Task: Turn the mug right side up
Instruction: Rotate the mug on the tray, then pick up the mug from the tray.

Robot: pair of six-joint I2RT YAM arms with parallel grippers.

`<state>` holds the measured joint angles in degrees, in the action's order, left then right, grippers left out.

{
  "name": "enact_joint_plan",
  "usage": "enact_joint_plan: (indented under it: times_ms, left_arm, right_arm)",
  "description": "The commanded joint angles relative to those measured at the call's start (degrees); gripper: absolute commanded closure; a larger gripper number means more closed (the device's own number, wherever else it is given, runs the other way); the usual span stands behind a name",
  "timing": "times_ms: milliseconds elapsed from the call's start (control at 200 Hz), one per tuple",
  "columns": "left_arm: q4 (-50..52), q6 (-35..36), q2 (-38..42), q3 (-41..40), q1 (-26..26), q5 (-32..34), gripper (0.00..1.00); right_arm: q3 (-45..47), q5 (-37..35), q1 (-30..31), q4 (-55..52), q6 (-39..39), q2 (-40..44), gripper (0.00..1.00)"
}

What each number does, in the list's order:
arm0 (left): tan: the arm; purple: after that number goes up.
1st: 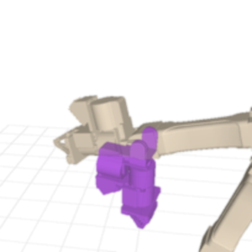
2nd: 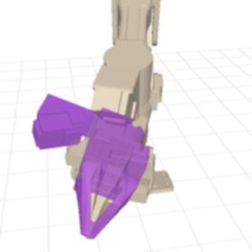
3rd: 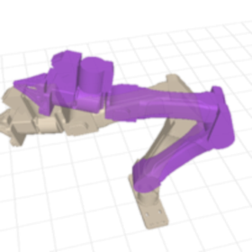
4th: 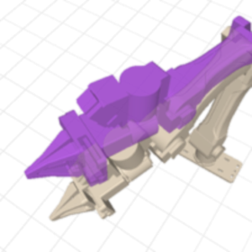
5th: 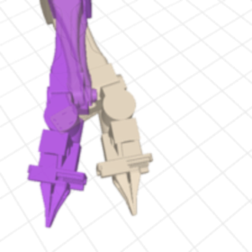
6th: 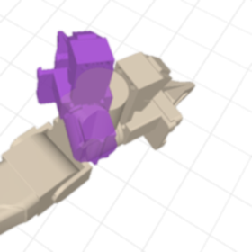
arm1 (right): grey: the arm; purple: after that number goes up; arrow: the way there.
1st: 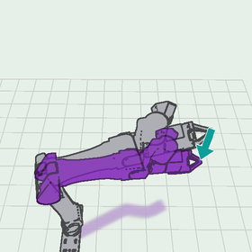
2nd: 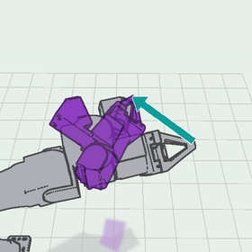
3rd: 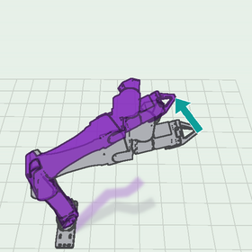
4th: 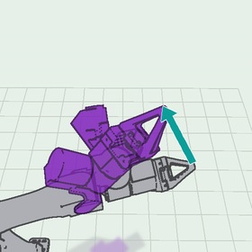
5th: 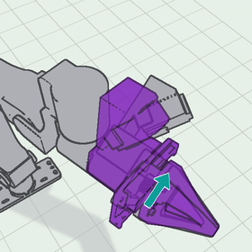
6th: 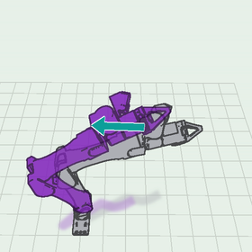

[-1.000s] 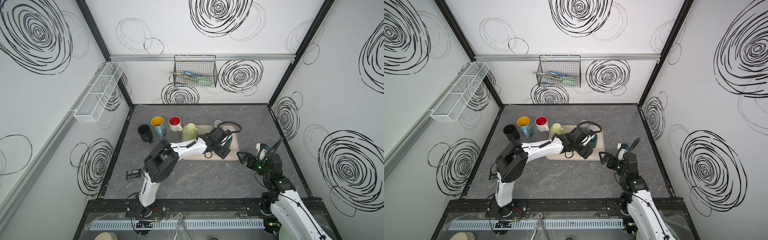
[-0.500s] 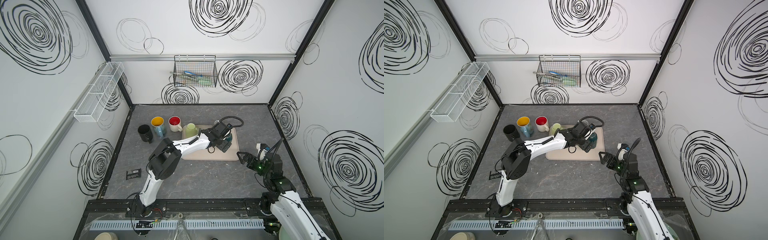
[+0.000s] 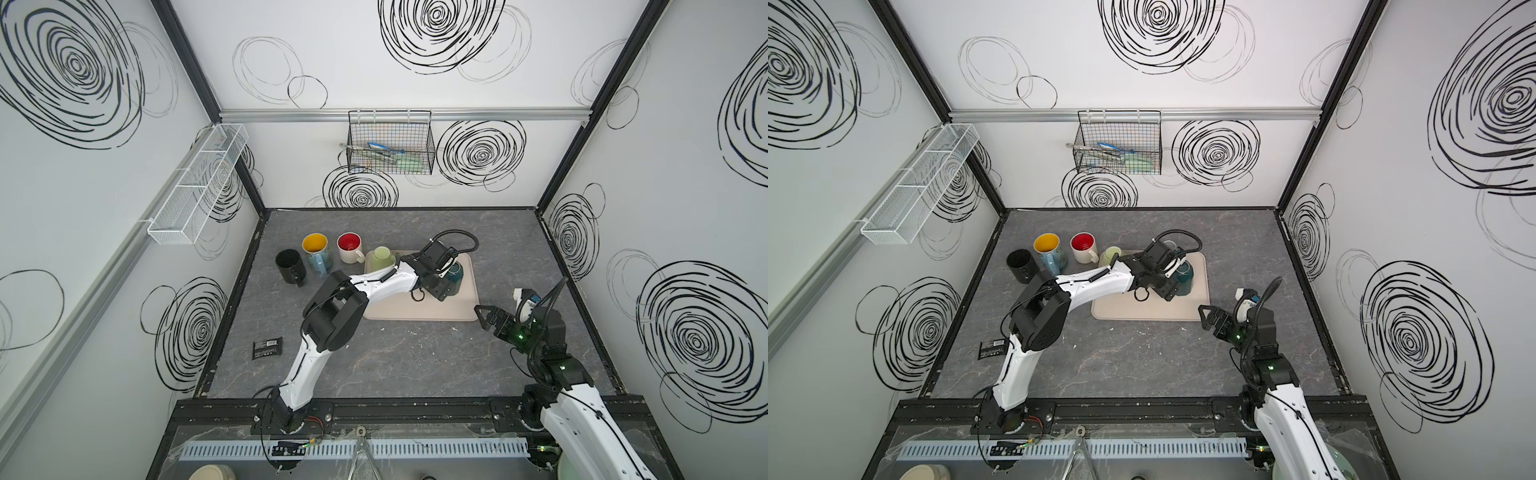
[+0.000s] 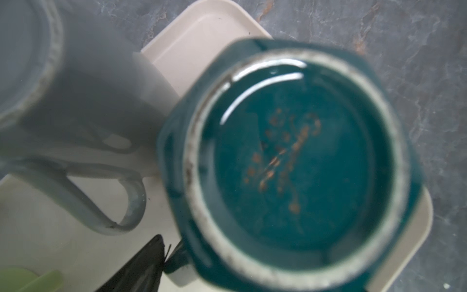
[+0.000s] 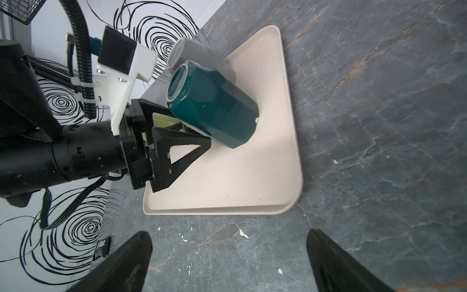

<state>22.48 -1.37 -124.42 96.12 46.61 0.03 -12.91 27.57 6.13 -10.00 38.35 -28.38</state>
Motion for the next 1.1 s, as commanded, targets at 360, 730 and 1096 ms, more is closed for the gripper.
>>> enact_joint_plan:
  times_ms: [360,730,1096]
  left_arm:
    - [9.0,-2.5,0.3,0.4,4.9,5.4,0.35]
    - [13.1,-4.5,-3.6,8.9,4.8,6.0,0.43]
    - [17.8,-4.1,-9.0,18.0,4.8,9.8,0.65]
  right_arm:
    - [1.8,-0.7,-0.3,0.5,0.3,1.4,0.0]
    - [2.8,-1.8,-0.3,-0.9,0.6,3.6,0.0]
    - [3.3,-2.1,-0.4,-1.7,0.3,4.7,0.0]
